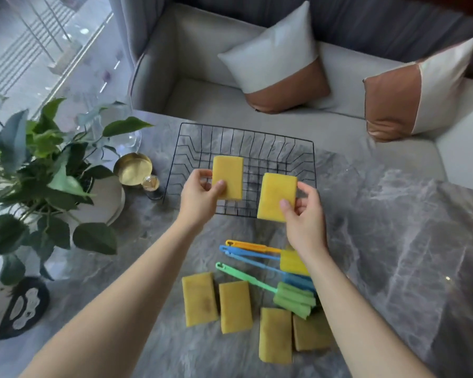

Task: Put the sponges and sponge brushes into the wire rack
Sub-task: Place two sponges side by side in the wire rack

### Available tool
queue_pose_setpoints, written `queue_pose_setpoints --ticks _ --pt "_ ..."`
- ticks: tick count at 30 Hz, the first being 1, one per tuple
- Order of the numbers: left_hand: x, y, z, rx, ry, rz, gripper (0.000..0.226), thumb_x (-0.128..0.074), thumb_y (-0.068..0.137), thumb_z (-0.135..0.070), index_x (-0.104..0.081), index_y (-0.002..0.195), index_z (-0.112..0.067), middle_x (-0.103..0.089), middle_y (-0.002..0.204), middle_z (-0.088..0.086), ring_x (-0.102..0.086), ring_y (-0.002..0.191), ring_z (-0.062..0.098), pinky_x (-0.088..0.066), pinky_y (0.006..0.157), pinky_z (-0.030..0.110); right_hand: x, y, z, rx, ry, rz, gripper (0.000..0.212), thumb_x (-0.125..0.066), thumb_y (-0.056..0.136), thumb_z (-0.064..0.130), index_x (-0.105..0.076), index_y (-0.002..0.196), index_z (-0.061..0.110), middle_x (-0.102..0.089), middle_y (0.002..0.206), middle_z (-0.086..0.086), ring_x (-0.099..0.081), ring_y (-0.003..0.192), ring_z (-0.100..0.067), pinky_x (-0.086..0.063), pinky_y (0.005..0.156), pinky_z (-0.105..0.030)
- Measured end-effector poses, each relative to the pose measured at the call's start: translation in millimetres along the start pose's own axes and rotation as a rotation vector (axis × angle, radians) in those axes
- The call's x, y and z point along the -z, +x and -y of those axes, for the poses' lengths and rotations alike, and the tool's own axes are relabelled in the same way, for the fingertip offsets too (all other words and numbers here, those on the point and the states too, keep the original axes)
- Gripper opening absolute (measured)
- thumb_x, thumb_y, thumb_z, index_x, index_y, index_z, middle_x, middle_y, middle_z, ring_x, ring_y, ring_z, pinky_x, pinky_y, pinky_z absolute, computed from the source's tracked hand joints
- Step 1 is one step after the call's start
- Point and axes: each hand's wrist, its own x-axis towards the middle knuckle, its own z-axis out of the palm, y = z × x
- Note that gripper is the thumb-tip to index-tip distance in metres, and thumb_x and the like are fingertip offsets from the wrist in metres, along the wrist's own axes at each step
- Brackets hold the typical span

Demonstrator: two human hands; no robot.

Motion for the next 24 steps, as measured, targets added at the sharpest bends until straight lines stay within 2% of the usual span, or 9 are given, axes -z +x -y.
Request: queue_pose_setpoints --ticks 3,5,7,10,13,16,18,21,24 --pt "-15 45 -2 0.066 0.02 0.014 0.036 -0.07 0.092 -0.027 -0.058 0.123 -0.014 -0.069 0.104 0.008 -0.068 0.094 0.026 -0.057 0.08 0.044 -13 43 2 -0.024 -0.018 0.03 0.045 -0.066 0.093 0.018 -0.048 0.133 0.022 -0.062 0.095 -0.001 -0.062 0.084 -0.016 -0.05 0.076 -0.029" --pt "-23 67 2 0.105 0.027 0.0 0.036 -0.069 0.093 -0.027 -0.057 0.124 -0.015 -0.069 0.11 0.011 -0.068 0.095 0.023 -0.056 0.076 0.038 -24 68 -1 -0.034 -0.043 0.041 0.044 -0.066 0.093 0.017 -0.048 0.133 0.02 -0.06 0.095 -0.001 -0.06 0.084 -0.016 -0.05 0.078 -0.032" --pt "-28 84 8 0.143 0.055 -0.02 0.036 -0.068 0.093 -0.028 -0.056 0.124 -0.016 -0.068 0.112 0.012 -0.068 0.092 0.023 -0.056 0.073 0.039 -35 89 -7 -0.044 -0.069 0.047 0.043 -0.066 0.093 0.019 -0.049 0.132 0.021 -0.06 0.093 0.004 -0.06 0.084 -0.015 -0.051 0.078 -0.035" --pt "-32 102 18 0.158 0.113 -0.032 0.036 -0.066 0.094 -0.031 -0.055 0.125 -0.016 -0.068 0.111 0.014 -0.068 0.096 0.03 -0.058 0.087 0.051 -49 111 -20 -0.089 -0.112 0.072 0.04 -0.066 0.093 0.023 -0.048 0.129 0.024 -0.06 0.096 0.005 -0.062 0.091 -0.019 -0.052 0.08 -0.04" --pt "-33 110 25 0.135 0.166 -0.054 0.036 -0.063 0.096 -0.031 -0.055 0.127 -0.016 -0.068 0.106 0.012 -0.068 0.096 0.03 -0.057 0.088 0.053 -61 125 -31 -0.109 -0.117 0.123 0.04 -0.065 0.094 0.021 -0.047 0.13 0.02 -0.058 0.095 0.007 -0.059 0.086 -0.014 -0.051 0.08 -0.037" --pt "-30 109 28 0.099 0.221 -0.08 0.035 -0.059 0.098 -0.027 -0.056 0.131 -0.014 -0.068 0.102 0.007 -0.066 0.1 0.031 -0.054 0.09 0.05 -75 134 -39 -0.1 -0.117 0.159 0.041 -0.064 0.094 0.019 -0.046 0.131 0.016 -0.057 0.099 0.003 -0.056 0.082 -0.008 -0.044 0.068 -0.021" --pt "-27 105 27 0.087 0.26 -0.067 0.043 -0.057 0.099 -0.027 -0.052 0.139 -0.012 -0.067 0.112 0.01 -0.064 0.106 0.031 -0.052 0.095 0.048 -83 140 -41 -0.102 -0.113 0.166 0.042 -0.064 0.095 0.018 -0.046 0.132 0.015 -0.056 0.099 0.004 -0.055 0.082 -0.006 -0.038 0.063 -0.012" --pt "-19 88 26 0.001 0.395 -0.021 0.059 -0.058 0.098 -0.03 -0.04 0.15 -0.009 -0.059 0.128 0.02 -0.059 0.113 0.032 -0.048 0.101 0.047 -94 146 -43 -0.107 -0.098 0.193 0.042 -0.064 0.095 0.019 -0.046 0.133 0.015 -0.056 0.095 0.008 -0.056 0.083 -0.007 -0.04 0.065 -0.017" --pt "-3 63 26 -0.193 0.476 -0.099 0.055 -0.059 0.097 -0.023 -0.043 0.146 -0.004 -0.05 0.139 0.018 -0.049 0.127 0.029 -0.035 0.107 0.027 -104 150 -46 -0.101 -0.09 0.219 0.042 -0.064 0.095 0.021 -0.046 0.133 0.016 -0.055 0.094 0.008 -0.055 0.082 -0.005 -0.041 0.065 -0.018"
